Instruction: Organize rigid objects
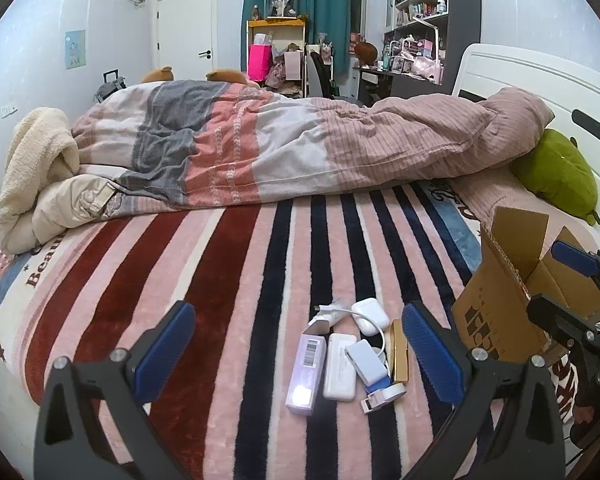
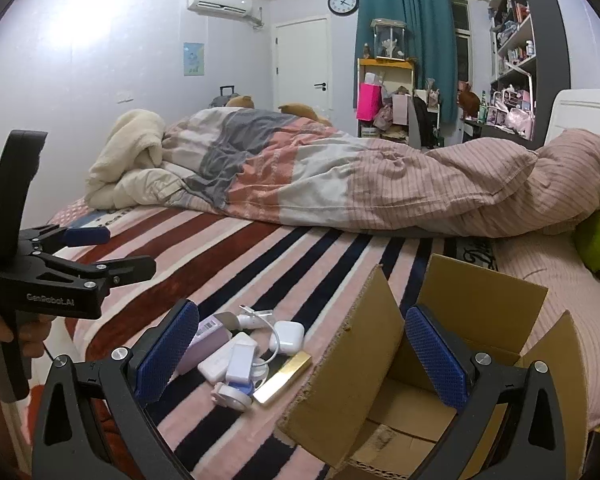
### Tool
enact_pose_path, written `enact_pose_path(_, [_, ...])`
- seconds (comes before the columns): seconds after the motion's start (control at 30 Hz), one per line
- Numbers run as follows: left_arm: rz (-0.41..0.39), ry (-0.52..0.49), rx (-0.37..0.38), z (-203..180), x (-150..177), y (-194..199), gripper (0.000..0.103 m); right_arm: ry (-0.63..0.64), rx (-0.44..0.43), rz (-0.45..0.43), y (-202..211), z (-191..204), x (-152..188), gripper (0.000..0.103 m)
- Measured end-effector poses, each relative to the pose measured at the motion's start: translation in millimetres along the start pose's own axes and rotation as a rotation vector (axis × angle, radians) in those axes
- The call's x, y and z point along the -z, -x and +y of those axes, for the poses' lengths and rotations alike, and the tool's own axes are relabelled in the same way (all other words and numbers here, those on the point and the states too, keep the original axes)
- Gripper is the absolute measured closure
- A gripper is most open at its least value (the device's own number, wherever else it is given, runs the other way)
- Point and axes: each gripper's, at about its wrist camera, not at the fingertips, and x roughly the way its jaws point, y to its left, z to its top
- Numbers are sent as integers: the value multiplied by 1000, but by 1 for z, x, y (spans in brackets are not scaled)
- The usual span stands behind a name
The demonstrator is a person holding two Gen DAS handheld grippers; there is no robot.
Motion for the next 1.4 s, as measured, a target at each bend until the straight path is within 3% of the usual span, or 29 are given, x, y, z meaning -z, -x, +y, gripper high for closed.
enact_pose_path(0.77, [6, 31, -38, 1, -1, 5, 0, 0, -59, 8, -9, -7, -5, 0])
enact_pose_path(1.4, [13, 22, 1, -3, 2, 1, 0, -6, -54, 2, -4, -8, -3, 0])
